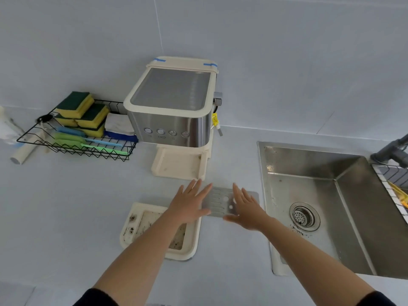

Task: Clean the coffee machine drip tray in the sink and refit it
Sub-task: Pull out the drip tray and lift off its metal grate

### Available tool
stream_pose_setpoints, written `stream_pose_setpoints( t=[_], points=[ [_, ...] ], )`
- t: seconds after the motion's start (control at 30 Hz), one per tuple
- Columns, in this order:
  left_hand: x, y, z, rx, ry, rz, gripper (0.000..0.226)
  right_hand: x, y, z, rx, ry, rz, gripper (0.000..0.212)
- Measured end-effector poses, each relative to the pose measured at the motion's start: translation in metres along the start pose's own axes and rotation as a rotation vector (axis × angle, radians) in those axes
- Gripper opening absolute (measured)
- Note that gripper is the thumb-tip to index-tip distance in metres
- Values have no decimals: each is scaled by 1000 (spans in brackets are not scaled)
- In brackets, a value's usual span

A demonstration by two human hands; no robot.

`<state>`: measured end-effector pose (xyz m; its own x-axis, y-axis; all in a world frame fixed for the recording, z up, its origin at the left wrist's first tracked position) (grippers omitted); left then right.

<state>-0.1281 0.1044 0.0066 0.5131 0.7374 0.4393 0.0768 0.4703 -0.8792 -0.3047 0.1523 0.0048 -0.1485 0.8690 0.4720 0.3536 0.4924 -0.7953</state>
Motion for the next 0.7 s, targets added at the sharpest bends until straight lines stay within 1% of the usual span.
stream_pose_setpoints(
  t=[0.1, 0.23, 0.5, 0.7],
  points=[
    [18, -6, -16, 58, -35, 18, 80, 4, 5, -17, -81, -7, 36, 104],
    [42, -10, -44, 132, -67, 71, 89, 8, 13, -40, -122, -25, 53, 105],
    [90, 2, -102, 316, -145, 118, 102, 15, 38, -82, -200, -2, 20, 112],
    [121, 25, -137, 431, -161, 85, 119, 16, 60, -107, -254, 16, 27, 117]
  ],
)
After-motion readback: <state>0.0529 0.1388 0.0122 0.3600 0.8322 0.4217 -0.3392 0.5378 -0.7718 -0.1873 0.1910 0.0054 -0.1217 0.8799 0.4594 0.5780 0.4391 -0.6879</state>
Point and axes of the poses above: each hand's wrist, its own x-axis away from the middle knuckle, its own y-axis out of the palm, z = x × y, the point moved 2 cm from there along -x, towards the middle knuckle, and after that the axes turned 1 degree about -z, right-handed, at the moved point
